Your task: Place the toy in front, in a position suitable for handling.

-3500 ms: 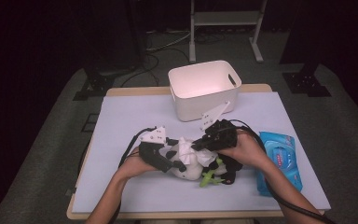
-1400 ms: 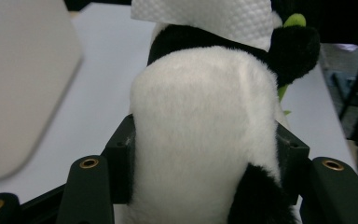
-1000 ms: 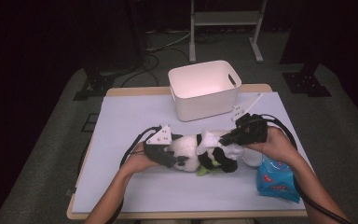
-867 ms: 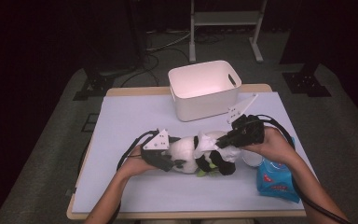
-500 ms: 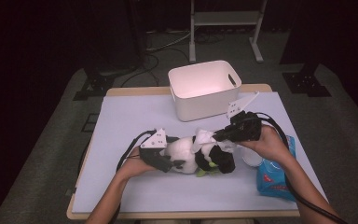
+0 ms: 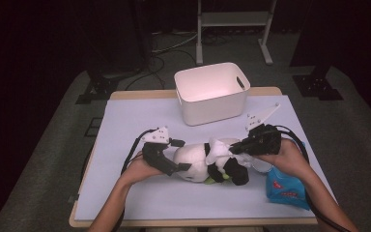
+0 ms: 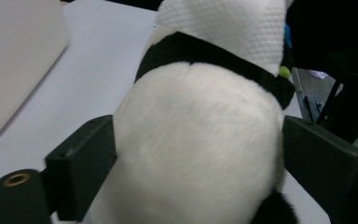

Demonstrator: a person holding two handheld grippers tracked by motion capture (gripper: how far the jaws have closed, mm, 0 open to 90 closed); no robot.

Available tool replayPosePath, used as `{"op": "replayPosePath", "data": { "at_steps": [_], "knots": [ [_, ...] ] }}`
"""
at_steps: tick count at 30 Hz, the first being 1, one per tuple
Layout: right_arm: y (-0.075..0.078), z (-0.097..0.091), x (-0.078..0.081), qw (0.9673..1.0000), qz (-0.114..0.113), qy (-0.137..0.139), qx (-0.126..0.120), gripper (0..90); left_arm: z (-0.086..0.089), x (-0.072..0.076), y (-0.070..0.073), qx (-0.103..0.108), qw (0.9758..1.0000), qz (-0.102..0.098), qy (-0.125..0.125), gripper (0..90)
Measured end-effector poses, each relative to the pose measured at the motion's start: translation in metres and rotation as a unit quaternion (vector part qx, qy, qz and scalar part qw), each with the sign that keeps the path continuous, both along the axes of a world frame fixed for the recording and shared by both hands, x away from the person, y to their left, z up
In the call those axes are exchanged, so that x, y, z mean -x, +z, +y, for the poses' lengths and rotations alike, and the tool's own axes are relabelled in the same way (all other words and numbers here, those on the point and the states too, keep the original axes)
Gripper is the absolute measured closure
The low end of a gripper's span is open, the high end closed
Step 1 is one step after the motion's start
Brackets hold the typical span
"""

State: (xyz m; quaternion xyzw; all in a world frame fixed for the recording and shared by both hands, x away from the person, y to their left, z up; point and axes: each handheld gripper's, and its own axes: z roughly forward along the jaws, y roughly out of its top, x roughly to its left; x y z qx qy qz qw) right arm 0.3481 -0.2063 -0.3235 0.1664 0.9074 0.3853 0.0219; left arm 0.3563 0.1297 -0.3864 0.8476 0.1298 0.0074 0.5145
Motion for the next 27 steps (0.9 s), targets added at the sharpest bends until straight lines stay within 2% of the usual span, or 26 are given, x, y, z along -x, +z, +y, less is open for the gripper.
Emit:
{"op": "replayPosePath", "data": {
  "at_steps": [2, 4, 7, 10, 13, 15, 18, 20, 27],
  "knots": [
    [-0.001, -0.002, 0.003, 1.0, 0.0, 0.001, 0.0, 85.8, 0.002, -0.001, -0.002, 0.004, 0.9999, 0.015, -0.002, 9.1],
    [-0.001, -0.003, 0.005, 1.0, 0.001, 0.001, 0.0, 85.8, 0.001, -0.002, -0.005, 0.001, 0.9997, 0.022, -0.006, 9.2],
    [-0.001, 0.001, 0.009, 0.9999, 0.005, 0.015, 0.006, 85.7, 0.001, -0.001, -0.007, -0.002, 0.9994, 0.031, -0.016, 9.2],
    [0.002, 0.007, 0.015, 0.9992, 0.012, 0.037, 0.011, 85.5, 0.0, 0.002, -0.008, -0.01, 0.9993, 0.025, -0.024, 10.7],
    [0.011, 0.015, 0.019, 0.999, -0.006, 0.043, 0.015, 85.4, 0.002, 0.002, -0.009, -0.008, 0.9993, 0.028, -0.023, 11.4],
    [0.015, 0.022, 0.018, 0.9988, -0.017, 0.045, 0.008, 85.4, 0.003, 0.003, -0.009, -0.009, 0.9994, 0.022, -0.026, 12.2],
    [0.016, 0.035, 0.015, 0.9985, -0.029, 0.044, 0.015, 85.4, 0.002, 0.005, -0.009, -0.013, 0.9993, 0.017, -0.03, 12.4],
    [0.015, 0.04, 0.011, 0.9987, -0.028, 0.039, 0.014, 85.3, 0.002, 0.006, -0.009, -0.013, 0.9993, 0.018, -0.03, 12.4],
    [0.013, 0.026, 0.005, 0.9995, -0.025, 0.021, 0.001, 85.2, 0.003, 0.009, -0.009, -0.013, 0.9992, 0.016, -0.033, 12.4]
  ]
}}
